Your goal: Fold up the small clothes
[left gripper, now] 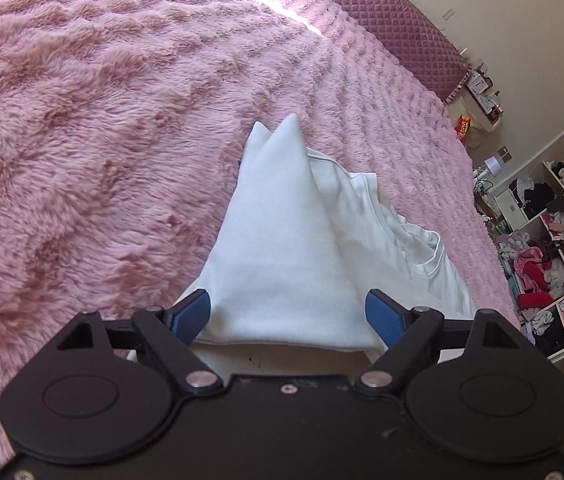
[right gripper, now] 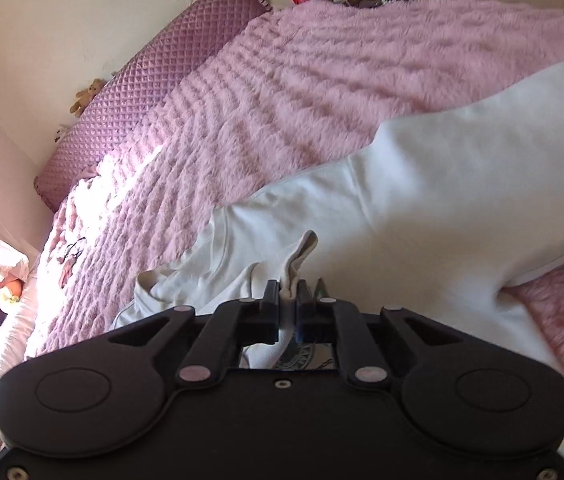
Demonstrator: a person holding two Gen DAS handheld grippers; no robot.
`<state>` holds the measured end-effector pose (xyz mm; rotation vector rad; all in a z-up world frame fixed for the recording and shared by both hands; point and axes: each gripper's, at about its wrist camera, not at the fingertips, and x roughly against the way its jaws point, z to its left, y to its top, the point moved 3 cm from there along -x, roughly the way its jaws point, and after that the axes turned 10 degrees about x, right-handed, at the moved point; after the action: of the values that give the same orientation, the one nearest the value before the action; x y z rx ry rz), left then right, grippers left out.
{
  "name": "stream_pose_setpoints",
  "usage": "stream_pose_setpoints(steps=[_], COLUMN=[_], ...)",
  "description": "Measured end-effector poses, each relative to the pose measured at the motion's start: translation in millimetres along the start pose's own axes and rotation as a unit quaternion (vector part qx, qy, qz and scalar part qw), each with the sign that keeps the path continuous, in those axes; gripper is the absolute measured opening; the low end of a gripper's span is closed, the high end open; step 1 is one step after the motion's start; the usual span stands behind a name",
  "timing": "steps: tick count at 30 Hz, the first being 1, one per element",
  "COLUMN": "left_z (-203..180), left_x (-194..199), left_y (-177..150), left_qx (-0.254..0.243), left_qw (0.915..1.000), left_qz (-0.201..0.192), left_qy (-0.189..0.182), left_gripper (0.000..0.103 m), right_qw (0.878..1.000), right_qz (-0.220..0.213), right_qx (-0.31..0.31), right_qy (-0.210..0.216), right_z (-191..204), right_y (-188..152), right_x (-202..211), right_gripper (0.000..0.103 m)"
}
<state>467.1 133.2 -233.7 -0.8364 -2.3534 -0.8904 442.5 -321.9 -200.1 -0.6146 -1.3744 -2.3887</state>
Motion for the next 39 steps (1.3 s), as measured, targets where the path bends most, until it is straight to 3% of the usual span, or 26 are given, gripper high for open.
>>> stream_pose_setpoints(steps=[2,5,7,10,13,17,20,21,22,24,25,28,33,36,39], left_z=[1,-5,-8,-18,-28,-27,-28,-32,-36,-45,-50,-60,-70,-72,-73], left_x=[-5,-12,-11,-5,-6,-35,-49,-49,-47,-40,-36,-26,-18,-20,-22], left_y=[-3,-12,-13,-8,-1,-7,-15,-17,-18,-19,-21,-27,-42,-47,-48], left_qx=[-0.01,-0.031,-0.035,-0.024,-0.034,-0.066,-0.108,-0.121,-0.13,-0.134,-0.135,-0.147,-0.154,-0.162,-0.159], left_qw=[0.9999,0.9989,0.9988,0.9996,0.9993,0.9968,0.9918,0.9899,0.9885,0.9887,0.9891,0.9879,0.9866,0.9847,0.9844], left_qz=[0.007,0.018,0.017,0.017,0.003,0.026,0.038,0.037,0.038,0.041,0.043,0.041,0.046,0.052,0.059], left_qy=[0.006,0.029,0.029,-0.005,-0.013,0.037,0.058,0.064,0.068,0.052,0.04,0.03,0.026,0.035,0.046], left_gripper=[0.085,0.085,0.085,0.087,0.098,0.098,0.097,0.097,0.097,0.097,0.097,0.098,0.098,0.098,0.098], right_qw=[1.0,0.998,0.997,0.997,0.996,0.992,0.994,0.996,0.997,0.998,0.997,0.989,0.959,0.941,0.928], right_qz=[-0.003,0.039,0.047,0.022,-0.004,0.027,0.045,0.043,0.039,0.004,-0.023,-0.066,-0.124,-0.143,-0.166], right_qx=[0.005,-0.014,-0.023,0.009,0.018,0.032,0.04,0.021,0.005,-0.038,-0.055,-0.09,-0.156,-0.219,-0.265], right_qy=[-0.016,-0.055,-0.054,-0.075,-0.086,-0.116,-0.094,-0.074,-0.061,-0.046,-0.049,-0.095,-0.203,-0.215,-0.201], right_z=[-15,-49,-57,-47,-36,-40,-51,-58,-64,-87,-102,-160,-256,-296,-321], right_y=[2,-10,-18,-21,-21,-30,-33,-30,-25,-16,-9,5,16,18,17], right_x=[4,-13,-18,-7,9,-1,-9,-1,7,39,57,86,120,127,123], right_gripper=[0.007,0.007,0.006,0.006,0.006,0.006,0.008,0.016,0.032,0.056,0.057,0.057,0.057,0.057,0.057])
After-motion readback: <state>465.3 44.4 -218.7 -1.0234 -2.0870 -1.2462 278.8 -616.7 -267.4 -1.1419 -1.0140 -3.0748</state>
